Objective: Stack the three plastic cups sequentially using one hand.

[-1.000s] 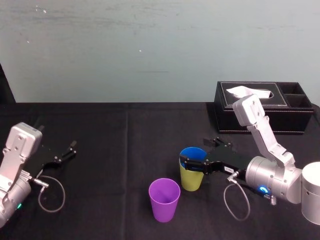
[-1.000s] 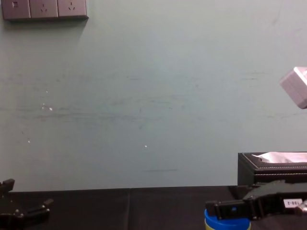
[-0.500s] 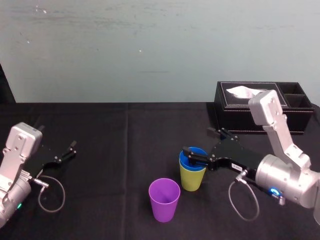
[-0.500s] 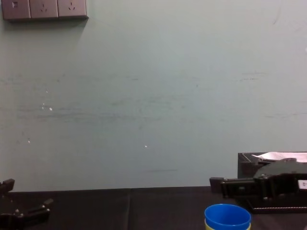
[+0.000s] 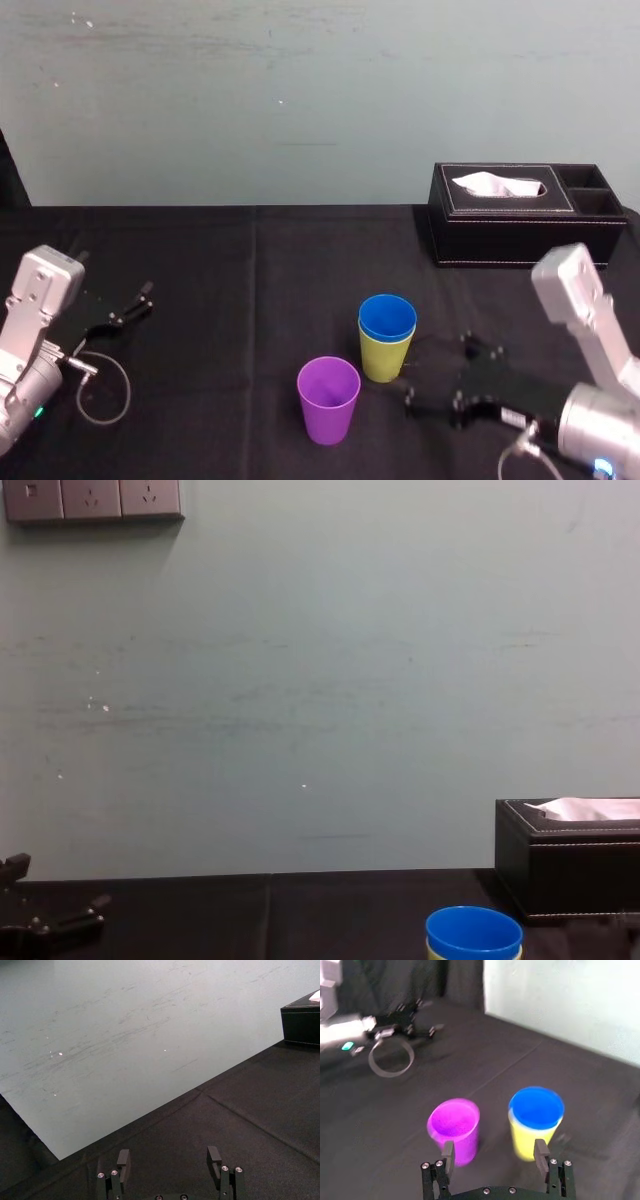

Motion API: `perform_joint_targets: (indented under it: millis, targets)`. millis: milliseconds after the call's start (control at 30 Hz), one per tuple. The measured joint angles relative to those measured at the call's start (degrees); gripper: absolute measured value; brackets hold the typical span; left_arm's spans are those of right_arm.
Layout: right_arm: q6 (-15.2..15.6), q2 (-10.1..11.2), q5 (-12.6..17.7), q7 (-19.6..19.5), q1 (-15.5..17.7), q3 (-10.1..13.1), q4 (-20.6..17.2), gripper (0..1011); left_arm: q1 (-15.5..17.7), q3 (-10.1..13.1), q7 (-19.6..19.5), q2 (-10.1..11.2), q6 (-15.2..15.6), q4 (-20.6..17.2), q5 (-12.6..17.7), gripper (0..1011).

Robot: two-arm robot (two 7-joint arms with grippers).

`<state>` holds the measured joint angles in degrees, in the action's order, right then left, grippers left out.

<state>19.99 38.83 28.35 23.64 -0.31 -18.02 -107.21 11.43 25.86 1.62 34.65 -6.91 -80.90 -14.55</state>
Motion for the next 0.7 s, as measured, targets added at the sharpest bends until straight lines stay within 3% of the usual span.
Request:
perform_joint_targets:
  millis: [167, 367, 700]
  targets:
    - [-0.5, 1.8, 0.3, 0.8, 2.5, -1.2, -0.8, 1003, 0.0, 0.0, 0.0, 0.0, 0.0, 0.0, 0.0, 1000]
    - [-1.8, 2.1, -0.1, 0.9, 3.5, -2.8, -0.1, 1003, 0.0, 0.0, 0.0, 0.0, 0.0, 0.0, 0.0, 1000]
    - [-3.8, -0.7, -5.0, 0.2, 1.6, -6.9, 3.2, 1003, 0.0, 0.0, 0.0, 0.0, 0.0, 0.0, 0.0, 1000]
